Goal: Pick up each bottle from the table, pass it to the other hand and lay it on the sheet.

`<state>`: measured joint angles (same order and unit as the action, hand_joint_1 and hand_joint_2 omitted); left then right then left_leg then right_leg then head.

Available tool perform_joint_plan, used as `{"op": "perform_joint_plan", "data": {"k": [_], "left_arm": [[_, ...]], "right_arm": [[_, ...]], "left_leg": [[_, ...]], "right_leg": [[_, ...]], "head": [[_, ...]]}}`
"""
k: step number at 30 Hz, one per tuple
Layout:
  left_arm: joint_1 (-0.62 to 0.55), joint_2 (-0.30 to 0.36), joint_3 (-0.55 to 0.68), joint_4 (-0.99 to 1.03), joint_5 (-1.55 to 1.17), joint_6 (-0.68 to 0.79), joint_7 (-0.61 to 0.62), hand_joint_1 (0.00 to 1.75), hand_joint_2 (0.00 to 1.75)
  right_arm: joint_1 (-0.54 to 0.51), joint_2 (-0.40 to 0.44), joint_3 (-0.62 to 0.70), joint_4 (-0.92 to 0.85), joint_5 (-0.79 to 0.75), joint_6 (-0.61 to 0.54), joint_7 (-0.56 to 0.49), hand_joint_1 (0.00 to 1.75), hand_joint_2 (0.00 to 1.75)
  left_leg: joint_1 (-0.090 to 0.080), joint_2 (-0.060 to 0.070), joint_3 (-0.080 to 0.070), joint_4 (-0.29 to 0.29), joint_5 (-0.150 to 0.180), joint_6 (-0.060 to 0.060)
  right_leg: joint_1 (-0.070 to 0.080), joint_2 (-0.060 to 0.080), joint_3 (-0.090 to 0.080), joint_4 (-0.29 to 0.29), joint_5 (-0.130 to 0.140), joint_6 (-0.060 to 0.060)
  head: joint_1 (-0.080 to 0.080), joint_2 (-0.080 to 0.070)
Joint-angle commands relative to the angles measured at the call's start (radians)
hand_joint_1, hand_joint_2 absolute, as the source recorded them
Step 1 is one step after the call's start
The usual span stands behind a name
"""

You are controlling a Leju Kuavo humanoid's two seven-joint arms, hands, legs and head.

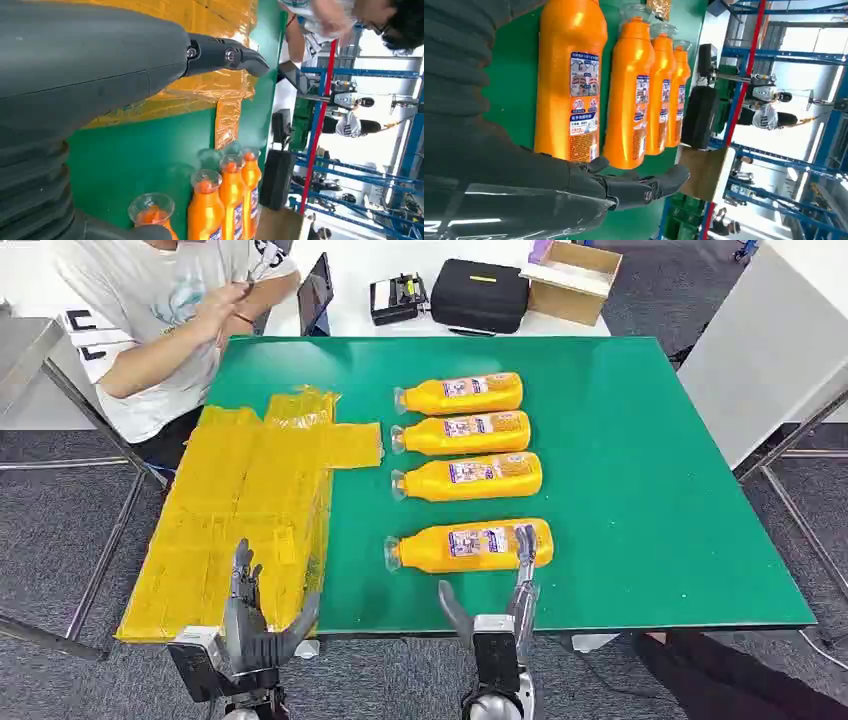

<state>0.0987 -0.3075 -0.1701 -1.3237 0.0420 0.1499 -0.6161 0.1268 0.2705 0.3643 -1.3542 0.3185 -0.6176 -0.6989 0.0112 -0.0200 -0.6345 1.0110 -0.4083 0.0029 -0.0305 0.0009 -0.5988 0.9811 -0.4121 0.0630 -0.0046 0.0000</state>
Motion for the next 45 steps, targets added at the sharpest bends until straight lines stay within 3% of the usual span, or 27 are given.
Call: {"op": "perform_joint_plan", "data": {"k": [1, 14, 19, 21, 28, 33, 36, 43, 45], "left_arm": [[-0.011, 0.002, -0.009, 0.020, 0.000, -0.003, 0.006, 0.00, 1.75], [-0.006, 0.003, -0.004, 0.022, -0.002, -0.001, 0.007, 0.00, 1.75], [-0.007, 0.009, -0.005, 0.011, -0.019, 0.001, 0.005, 0.00, 1.75], [-0.016, 0.011, 0.008, -0.004, -0.037, 0.005, 0.004, 0.00, 1.75], [-0.019, 0.011, 0.010, -0.007, -0.046, 0.001, 0.006, 0.00, 1.75], [-0.059, 0.020, 0.047, -0.011, -0.067, -0.012, 0.005, 0.00, 1.75], [-0.055, 0.021, 0.075, -0.015, -0.063, -0.027, 0.009, 0.00, 1.75], [-0.056, 0.009, 0.115, 0.012, -0.081, -0.064, -0.003, 0.00, 1.75], [-0.068, 0.005, 0.120, 0.025, -0.089, -0.076, 0.001, 0.00, 1.75]], "right_arm": [[-0.025, -0.024, 0.014, 0.051, -0.004, -0.081, 0.001, 0.00, 1.75], [-0.020, -0.025, 0.012, 0.047, -0.003, -0.081, 0.001, 0.00, 1.75], [-0.040, -0.044, 0.036, 0.076, 0.055, -0.071, 0.001, 0.00, 1.75], [-0.056, -0.067, 0.048, 0.026, 0.125, -0.045, 0.053, 0.00, 1.75], [-0.063, -0.075, 0.046, 0.006, 0.146, -0.028, 0.059, 0.00, 1.75], [-0.203, -0.156, 0.023, -0.080, 0.297, 0.141, 0.277, 0.00, 1.75], [-0.298, -0.238, 0.053, -0.040, 0.343, 0.352, 0.438, 0.00, 1.75], [-0.437, -0.288, 0.087, 0.085, 0.350, 0.485, 0.506, 0.00, 1.75], [-0.499, -0.313, 0.134, 0.156, 0.350, 0.570, 0.552, 0.00, 1.75]], "left_leg": [[0.001, 0.002, 0.005, 0.000, -0.002, 0.000], [0.000, 0.002, 0.003, -0.001, -0.001, 0.000], [0.001, 0.003, 0.006, -0.001, -0.002, 0.000], [0.001, 0.003, 0.006, 0.000, -0.003, 0.000], [0.000, 0.001, 0.003, 0.000, -0.001, 0.000], [0.001, 0.003, 0.003, 0.001, -0.002, 0.001], [0.000, 0.005, 0.004, 0.001, -0.001, 0.001], [0.001, 0.004, 0.004, 0.000, 0.001, 0.002], [0.000, 0.004, 0.005, -0.001, 0.001, 0.002]], "right_leg": [[0.002, 0.000, 0.006, -0.002, -0.001, -0.004], [0.001, 0.000, 0.003, -0.001, -0.001, -0.002], [0.002, 0.001, 0.006, -0.002, -0.001, -0.004], [0.002, 0.001, 0.006, -0.002, -0.001, -0.004], [0.001, 0.000, 0.003, -0.001, -0.001, -0.002], [0.001, 0.001, 0.004, -0.001, -0.001, -0.003], [0.001, 0.003, 0.004, -0.001, 0.001, -0.003], [0.001, 0.003, 0.006, -0.002, 0.001, -0.003], [0.001, 0.003, 0.006, -0.002, 0.001, -0.002]], "head": [[0.000, 0.000], [0.000, 0.000], [0.000, 0.000], [0.000, 0.000], [0.000, 0.000], [0.000, 0.000], [0.000, 0.000], [0.000, 0.000], [0.000, 0.000]]}}
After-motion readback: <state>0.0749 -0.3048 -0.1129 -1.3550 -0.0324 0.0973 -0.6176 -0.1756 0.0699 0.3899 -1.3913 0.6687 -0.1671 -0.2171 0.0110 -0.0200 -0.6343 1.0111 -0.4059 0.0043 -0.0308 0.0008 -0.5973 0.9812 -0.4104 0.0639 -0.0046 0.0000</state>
